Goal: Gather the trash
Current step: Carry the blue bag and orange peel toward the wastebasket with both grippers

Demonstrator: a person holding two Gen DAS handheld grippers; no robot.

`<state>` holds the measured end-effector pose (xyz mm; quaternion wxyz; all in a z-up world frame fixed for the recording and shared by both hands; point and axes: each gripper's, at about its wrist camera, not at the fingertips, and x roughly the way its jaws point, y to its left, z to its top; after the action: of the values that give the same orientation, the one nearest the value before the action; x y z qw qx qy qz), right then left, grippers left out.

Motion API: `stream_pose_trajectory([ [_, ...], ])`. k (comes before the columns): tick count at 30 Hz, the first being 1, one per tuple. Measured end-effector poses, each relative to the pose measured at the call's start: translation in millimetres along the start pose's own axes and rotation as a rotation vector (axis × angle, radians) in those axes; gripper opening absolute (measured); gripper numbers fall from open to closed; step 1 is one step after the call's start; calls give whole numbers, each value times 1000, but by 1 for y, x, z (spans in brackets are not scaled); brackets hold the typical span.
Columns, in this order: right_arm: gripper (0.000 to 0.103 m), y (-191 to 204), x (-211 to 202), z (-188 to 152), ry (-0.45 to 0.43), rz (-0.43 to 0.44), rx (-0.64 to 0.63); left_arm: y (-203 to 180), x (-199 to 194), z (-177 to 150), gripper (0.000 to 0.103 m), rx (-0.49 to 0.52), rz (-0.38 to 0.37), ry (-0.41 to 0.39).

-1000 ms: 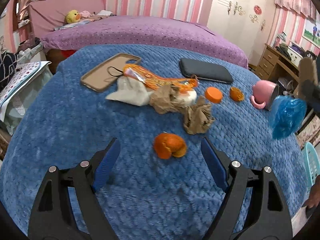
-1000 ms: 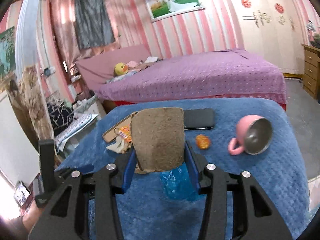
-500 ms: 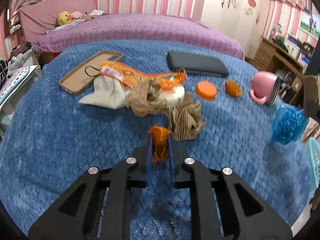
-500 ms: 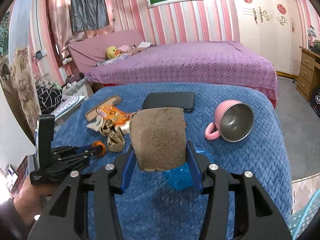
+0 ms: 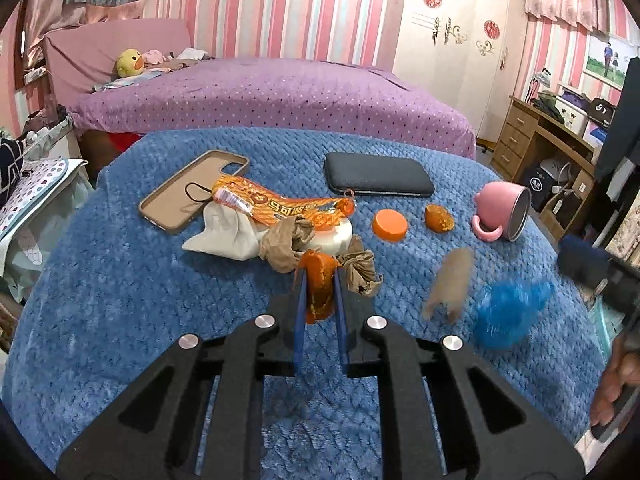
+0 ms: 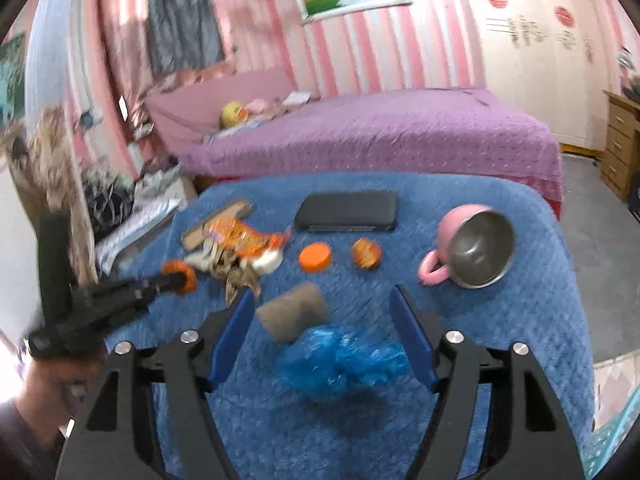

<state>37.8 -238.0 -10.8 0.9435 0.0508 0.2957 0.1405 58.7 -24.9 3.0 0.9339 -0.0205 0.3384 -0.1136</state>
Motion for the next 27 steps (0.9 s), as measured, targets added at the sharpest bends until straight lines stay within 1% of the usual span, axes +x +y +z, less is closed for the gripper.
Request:
stream_pose_trajectory([
  [2, 71, 10, 9, -3, 28, -24, -51, 2, -3, 0, 11, -2, -1, -6],
  [4, 72, 13, 20, -6, 71, -59, -69, 4, -4, 0, 11, -4, -2, -5],
  [5, 73, 11, 27, -9, 111, -63, -63, 4, -4, -1, 11, -2, -2, -2],
  [7, 80, 5, 41, -17, 194, -63, -43, 6, -5, -1, 11, 4, 0, 1],
  [8, 79, 3, 47, -21, 228, -67, -37, 7, -5, -1, 11, 6, 1, 2],
  [9, 73, 1, 50, -23, 246, -59, -30, 8, -6, -1, 11, 3, 0, 1],
  [10, 40, -3, 50, -23, 249, -46, -11, 11, -6, 0, 11, -4, -4, 0],
  [11, 20, -5, 48, -22, 239, -44, 10, 12, -7, 0, 11, -10, -8, -1],
  [12, 20, -9, 41, -18, 209, -42, 34, 15, -9, 1, 11, -24, -19, -6],
  [14, 20, -14, 17, -6, 108, -14, 78, 18, -12, 3, 11, -41, -42, -17],
  [15, 20, -14, 7, -2, 72, -12, 86, 18, -17, 4, 11, -48, -60, -32],
  [17, 20, -12, -15, 7, -5, -13, 90, 16, -23, 6, 11, -42, -66, -48],
  [19, 20, -12, -30, 11, -44, -2, 95, 13, -29, 8, 11, -34, -72, -64],
  [22, 20, -13, -47, 14, -78, -2, 101, 6, -39, 9, 11, -30, -81, -84],
  [27, 20, -15, -77, 16, -134, -28, 97, -14, -59, 12, 11, -17, -122, -128],
])
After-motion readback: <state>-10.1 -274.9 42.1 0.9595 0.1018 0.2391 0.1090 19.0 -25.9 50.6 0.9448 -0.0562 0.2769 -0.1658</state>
